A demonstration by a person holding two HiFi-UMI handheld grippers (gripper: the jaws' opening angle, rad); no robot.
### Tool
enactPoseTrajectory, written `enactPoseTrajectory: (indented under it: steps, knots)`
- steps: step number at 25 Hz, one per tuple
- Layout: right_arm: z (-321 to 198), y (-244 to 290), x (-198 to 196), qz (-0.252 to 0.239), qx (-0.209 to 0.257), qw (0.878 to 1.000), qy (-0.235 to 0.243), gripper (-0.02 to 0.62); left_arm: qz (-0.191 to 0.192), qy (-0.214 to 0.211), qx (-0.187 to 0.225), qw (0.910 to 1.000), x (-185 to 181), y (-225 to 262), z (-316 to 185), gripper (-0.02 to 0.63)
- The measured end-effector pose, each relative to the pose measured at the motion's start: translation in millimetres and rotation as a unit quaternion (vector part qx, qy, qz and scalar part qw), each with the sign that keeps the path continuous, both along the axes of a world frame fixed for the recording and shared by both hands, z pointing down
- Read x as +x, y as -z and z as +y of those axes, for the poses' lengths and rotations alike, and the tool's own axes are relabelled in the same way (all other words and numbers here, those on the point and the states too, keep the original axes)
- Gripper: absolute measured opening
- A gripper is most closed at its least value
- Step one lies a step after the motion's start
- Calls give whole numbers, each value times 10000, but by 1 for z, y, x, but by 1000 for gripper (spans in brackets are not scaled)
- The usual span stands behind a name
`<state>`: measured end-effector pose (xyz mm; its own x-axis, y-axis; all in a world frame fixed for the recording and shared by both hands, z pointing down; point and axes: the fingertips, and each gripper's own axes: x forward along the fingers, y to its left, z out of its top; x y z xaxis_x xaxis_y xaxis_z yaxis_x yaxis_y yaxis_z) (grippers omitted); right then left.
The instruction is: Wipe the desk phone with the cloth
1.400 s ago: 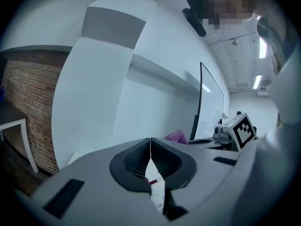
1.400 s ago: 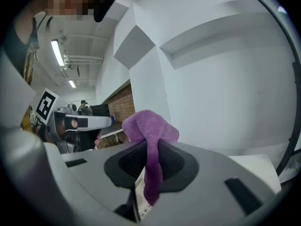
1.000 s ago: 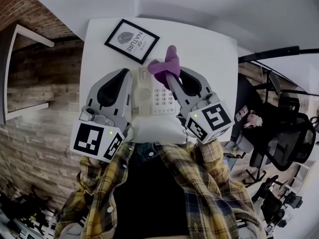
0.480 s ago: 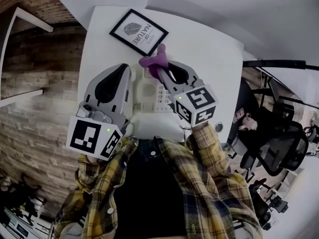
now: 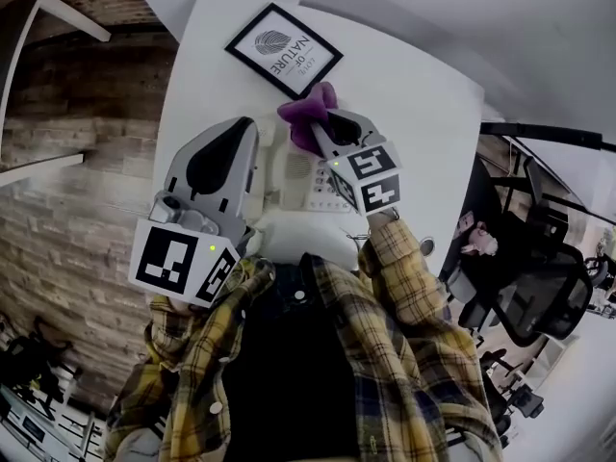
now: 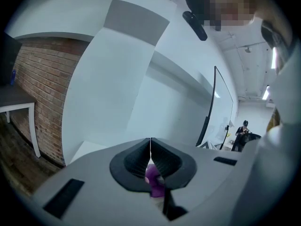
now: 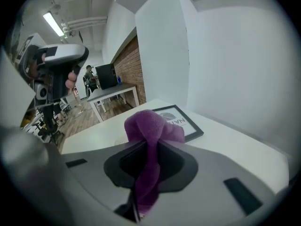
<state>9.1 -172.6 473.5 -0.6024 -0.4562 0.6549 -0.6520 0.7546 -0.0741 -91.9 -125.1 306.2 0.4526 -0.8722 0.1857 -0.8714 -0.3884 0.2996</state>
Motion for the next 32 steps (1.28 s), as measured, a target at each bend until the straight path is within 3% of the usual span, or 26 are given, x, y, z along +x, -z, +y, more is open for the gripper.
enactPoseTrajectory:
  steps: [13,24,32]
  knots:
    - [15,-19,-10,168,-386,9989,200,61,-100,28,30,9999,1,0,12,15]
    - [44,-23,-4,-241,-919,9954,98,61,-177,67,120,9997,1,7,23,15]
    - [92,-37,-5,-399,-1330,9897,350,63,-229,109,131,9996,0,10,32,15]
